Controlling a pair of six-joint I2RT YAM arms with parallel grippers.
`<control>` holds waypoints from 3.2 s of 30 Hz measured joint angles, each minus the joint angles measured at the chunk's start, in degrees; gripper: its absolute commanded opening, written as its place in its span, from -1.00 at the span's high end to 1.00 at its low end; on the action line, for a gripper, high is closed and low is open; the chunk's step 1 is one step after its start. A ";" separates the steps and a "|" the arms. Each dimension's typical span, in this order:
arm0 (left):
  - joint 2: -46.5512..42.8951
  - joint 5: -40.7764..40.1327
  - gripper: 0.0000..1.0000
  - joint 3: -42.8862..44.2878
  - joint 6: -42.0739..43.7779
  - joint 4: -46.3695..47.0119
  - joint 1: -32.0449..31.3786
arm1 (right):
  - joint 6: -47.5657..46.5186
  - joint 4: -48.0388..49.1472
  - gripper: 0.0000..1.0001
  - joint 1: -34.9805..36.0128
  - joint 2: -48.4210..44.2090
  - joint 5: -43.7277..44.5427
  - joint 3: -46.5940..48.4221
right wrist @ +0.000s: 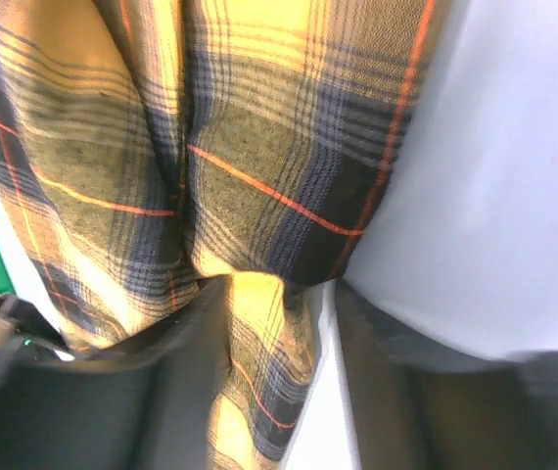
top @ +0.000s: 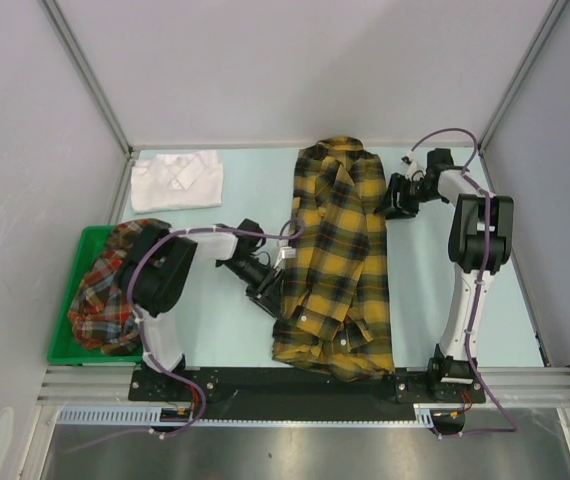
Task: Fold and stack the long sleeve shirts
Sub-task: Fold the shirt
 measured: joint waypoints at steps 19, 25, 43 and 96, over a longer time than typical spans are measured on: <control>-50.42 -10.95 -0.98 -6.12 29.38 0.50 -1.33 | -37.90 -7.91 -0.99 12.11 -70.27 0.42 -33.88; -36.02 -11.96 -0.39 -5.95 23.67 5.18 -3.17 | -39.71 -11.41 -0.87 17.49 -66.31 6.67 -43.76; 5.77 -8.74 0.27 9.84 -30.80 35.91 9.27 | -4.04 1.20 -0.08 -3.76 -30.08 -2.12 -42.32; -48.89 -12.63 -0.54 -22.84 44.85 -1.99 -13.18 | -79.89 -21.14 -0.64 31.08 -81.02 -1.79 -64.02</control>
